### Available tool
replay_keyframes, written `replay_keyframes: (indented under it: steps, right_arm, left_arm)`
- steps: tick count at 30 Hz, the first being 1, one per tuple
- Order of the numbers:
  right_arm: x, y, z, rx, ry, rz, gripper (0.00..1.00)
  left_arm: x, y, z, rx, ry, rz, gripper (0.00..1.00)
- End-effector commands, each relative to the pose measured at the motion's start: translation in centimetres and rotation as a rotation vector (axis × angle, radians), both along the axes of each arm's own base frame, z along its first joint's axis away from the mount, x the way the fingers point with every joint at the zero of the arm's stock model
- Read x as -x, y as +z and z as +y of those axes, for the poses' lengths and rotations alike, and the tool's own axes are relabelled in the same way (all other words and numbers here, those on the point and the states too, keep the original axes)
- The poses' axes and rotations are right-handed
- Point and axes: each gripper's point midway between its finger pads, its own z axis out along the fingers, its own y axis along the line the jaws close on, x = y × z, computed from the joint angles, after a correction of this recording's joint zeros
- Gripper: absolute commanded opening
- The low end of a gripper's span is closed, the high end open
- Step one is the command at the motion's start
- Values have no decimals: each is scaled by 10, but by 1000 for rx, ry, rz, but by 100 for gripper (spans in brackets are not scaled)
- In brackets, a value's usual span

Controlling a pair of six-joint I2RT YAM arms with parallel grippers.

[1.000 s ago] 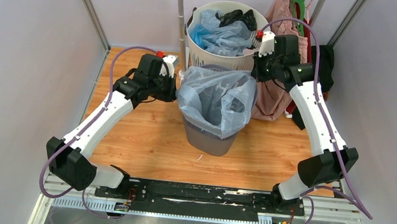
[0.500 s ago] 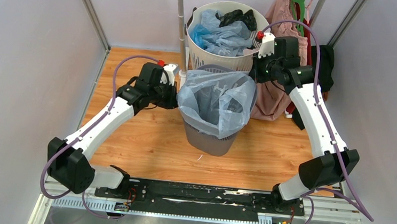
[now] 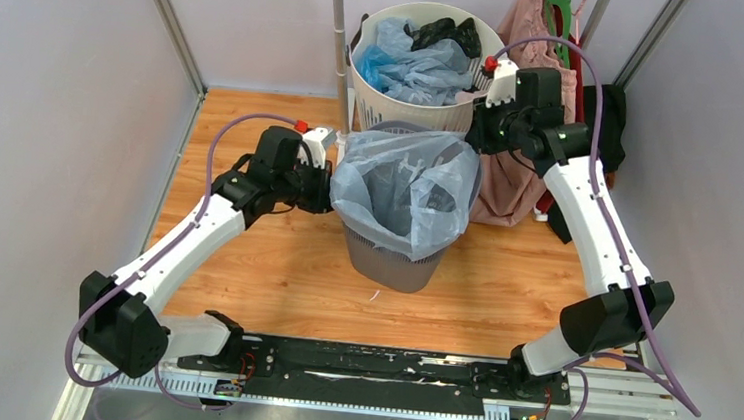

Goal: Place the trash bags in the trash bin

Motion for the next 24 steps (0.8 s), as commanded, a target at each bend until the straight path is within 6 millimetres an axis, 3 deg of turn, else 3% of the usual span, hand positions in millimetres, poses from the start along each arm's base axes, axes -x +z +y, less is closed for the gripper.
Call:
replay_keyframes:
  steps: [1,5,8,12,16,24]
  right_arm:
    - [12,25,-19,1,-73,-18,29]
    - [24,55,-30,3,-116,-67,53]
    - [37,78,-42,15,-154,-101,64]
    - [61,106,-44,-36,-159,-133,69]
    - [96,113,-14,-116,-33,-80,71]
    - [167,89,79,-40,238,10,72]
  left_arm:
    - [13,7,-4,22,-32,20,0]
    - [8,13,-6,24,-33,12,0]
    - [3,17,-8,19,-33,6,0]
    - [-3,18,-10,12,-34,6,0]
    - [-11,20,-13,5,-37,5,0]
    - [-14,20,-14,-1,-39,4,0]
